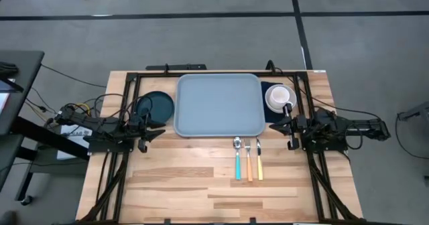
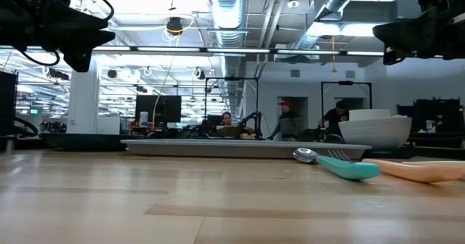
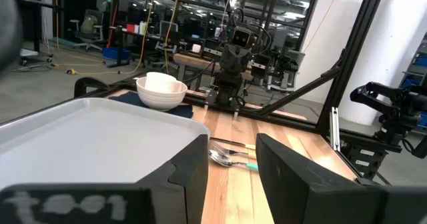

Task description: Set up tray

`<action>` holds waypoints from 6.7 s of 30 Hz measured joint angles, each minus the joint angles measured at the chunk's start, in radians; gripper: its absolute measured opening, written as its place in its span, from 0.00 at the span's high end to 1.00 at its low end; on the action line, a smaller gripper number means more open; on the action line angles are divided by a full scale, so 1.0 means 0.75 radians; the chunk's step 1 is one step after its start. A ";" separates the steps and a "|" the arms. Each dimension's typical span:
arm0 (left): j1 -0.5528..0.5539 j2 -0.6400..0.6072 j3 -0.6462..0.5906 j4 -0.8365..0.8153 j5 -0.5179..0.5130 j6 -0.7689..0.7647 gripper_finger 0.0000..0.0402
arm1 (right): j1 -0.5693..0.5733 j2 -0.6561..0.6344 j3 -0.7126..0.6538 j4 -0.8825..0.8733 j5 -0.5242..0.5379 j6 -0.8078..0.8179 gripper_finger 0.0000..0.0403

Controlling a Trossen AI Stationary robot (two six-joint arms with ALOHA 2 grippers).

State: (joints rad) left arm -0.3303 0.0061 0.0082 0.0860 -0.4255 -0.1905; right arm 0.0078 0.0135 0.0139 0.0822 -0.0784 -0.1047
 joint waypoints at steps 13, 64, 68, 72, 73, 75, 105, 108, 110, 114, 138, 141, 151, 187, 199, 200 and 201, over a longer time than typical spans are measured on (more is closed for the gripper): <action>0.000 0.000 0.000 0.000 0.000 0.000 0.72 | 0.000 0.000 0.000 0.000 0.000 0.000 1.00; 0.000 0.000 0.001 0.212 -0.031 0.321 0.72 | 0.000 0.001 0.000 0.108 0.000 -0.013 1.00; 0.000 0.001 0.013 0.218 0.049 0.347 0.72 | 0.009 -0.001 0.001 0.427 -0.045 -0.071 1.00; -0.001 0.000 0.039 0.230 0.097 0.348 0.72 | 0.027 -0.001 0.000 0.702 -0.068 -0.075 1.00; 0.000 0.000 0.040 0.227 0.091 0.348 0.72 | 0.032 -0.001 0.000 0.770 -0.068 -0.077 1.00; 0.000 0.001 0.040 0.221 0.063 0.349 0.72 | 0.033 -0.003 0.001 0.842 -0.073 -0.058 1.00; 0.287 0.665 0.625 -0.255 0.171 0.443 0.72 | -0.474 1.364 1.622 -1.671 0.509 -0.163 1.00; 0.333 0.676 0.635 -0.274 0.354 0.426 0.72 | -0.578 1.430 1.646 -1.815 0.270 -0.383 1.00; 0.355 0.677 0.635 -0.283 0.443 0.424 0.72 | -0.646 1.457 1.646 -1.850 0.153 -0.493 1.00; 0.374 0.685 0.635 -0.282 0.492 0.382 0.72 | -0.785 1.489 1.646 -1.833 0.062 -0.499 1.00; 0.374 0.761 0.636 -0.271 0.478 0.346 0.72 | -0.903 1.830 1.560 -1.842 0.070 -0.355 0.72; 0.374 0.761 0.636 -0.268 0.478 0.346 0.72 | -0.875 1.858 1.560 -1.829 0.070 -0.317 0.72; 0.374 0.761 0.636 -0.268 0.478 0.345 0.72 | -0.860 1.978 1.560 -1.813 0.080 0.011 0.72; 0.374 0.761 0.636 -0.280 0.472 0.344 0.72 | -0.868 2.081 1.487 -1.700 0.254 0.026 0.72; 0.374 0.761 0.636 -0.279 0.472 0.344 0.72 | -0.867 2.081 1.487 -1.658 0.322 0.023 0.75; 0.374 0.761 0.636 -0.280 0.472 0.344 0.72 | -0.868 2.080 1.487 -1.659 0.323 0.023 0.77; 0.374 0.761 0.636 -0.279 0.472 0.344 0.72 | -0.868 2.080 1.487 -1.659 0.323 0.023 0.80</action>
State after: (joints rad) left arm -0.0502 0.5766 0.4850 -0.1235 -0.0719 0.0673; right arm -0.6430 1.5739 1.1290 -1.1618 0.1638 -0.0873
